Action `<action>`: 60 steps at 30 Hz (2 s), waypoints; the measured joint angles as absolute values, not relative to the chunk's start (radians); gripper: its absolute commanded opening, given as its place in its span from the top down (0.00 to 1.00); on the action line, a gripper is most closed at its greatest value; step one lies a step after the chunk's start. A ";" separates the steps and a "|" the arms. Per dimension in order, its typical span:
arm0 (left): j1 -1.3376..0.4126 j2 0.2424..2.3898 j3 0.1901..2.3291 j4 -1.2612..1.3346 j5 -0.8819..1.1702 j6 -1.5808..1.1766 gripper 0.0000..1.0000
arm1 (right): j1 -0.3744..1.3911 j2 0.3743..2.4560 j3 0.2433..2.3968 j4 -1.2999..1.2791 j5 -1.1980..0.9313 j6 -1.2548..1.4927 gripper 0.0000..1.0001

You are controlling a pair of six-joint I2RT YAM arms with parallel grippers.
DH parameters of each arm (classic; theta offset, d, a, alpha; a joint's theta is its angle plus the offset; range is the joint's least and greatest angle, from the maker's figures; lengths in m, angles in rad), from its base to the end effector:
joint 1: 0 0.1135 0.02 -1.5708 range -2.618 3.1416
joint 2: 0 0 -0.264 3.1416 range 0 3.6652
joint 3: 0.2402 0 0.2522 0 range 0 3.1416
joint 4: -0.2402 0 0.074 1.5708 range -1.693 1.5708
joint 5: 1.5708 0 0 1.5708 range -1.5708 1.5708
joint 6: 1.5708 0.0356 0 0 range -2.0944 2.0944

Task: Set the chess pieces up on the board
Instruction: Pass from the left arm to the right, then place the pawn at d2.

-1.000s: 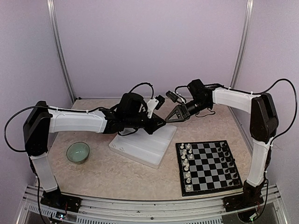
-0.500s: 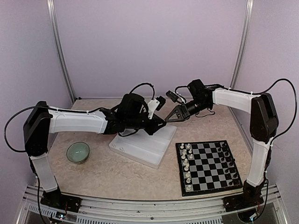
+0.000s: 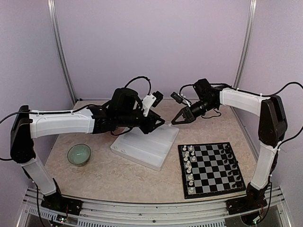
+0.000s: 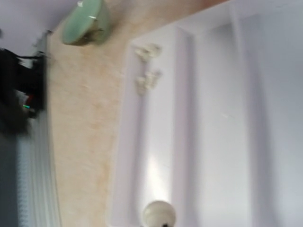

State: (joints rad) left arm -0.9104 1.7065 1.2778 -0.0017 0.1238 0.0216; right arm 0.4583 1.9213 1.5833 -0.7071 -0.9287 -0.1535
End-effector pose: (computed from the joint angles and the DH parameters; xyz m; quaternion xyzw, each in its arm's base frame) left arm 0.2436 -0.3208 0.2822 0.4073 0.7356 -0.2786 0.4640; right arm 0.3546 0.2067 0.2544 -0.3710 0.7883 0.4627 0.1640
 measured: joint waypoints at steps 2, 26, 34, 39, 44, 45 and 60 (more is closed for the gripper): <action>-0.908 1.682 1.275 -0.019 0.119 0.029 0.66 | 0.448 1.878 1.553 -0.714 -0.875 -0.191 1.00; -0.729 1.641 1.235 -0.102 0.139 -0.025 0.65 | 0.446 1.349 0.903 -0.772 -0.462 -0.596 1.00; -0.725 1.641 1.235 -0.121 0.138 -0.041 0.65 | 0.494 1.399 0.884 -0.750 -0.444 -0.617 1.00; -0.725 1.641 1.235 -0.126 0.132 -0.041 0.65 | 0.533 1.451 0.884 -0.731 -0.428 -0.613 1.00; -0.725 1.641 1.235 -0.132 0.126 -0.041 0.65 | 0.547 1.479 0.885 -0.712 -0.407 -0.607 0.99; -0.725 1.641 1.235 -0.133 0.126 -0.041 0.65 | 0.549 1.485 0.886 -0.711 -0.403 -0.606 0.98; -0.726 1.641 1.235 -0.151 0.123 -0.041 0.65 | 0.574 1.535 0.893 -0.693 -0.377 -0.596 0.90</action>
State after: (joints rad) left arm -0.7261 1.6409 1.2350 -0.1509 0.1226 -0.0406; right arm 0.5743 1.5352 0.8928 -0.6926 -0.3771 -0.5961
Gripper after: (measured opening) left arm 0.352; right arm 0.078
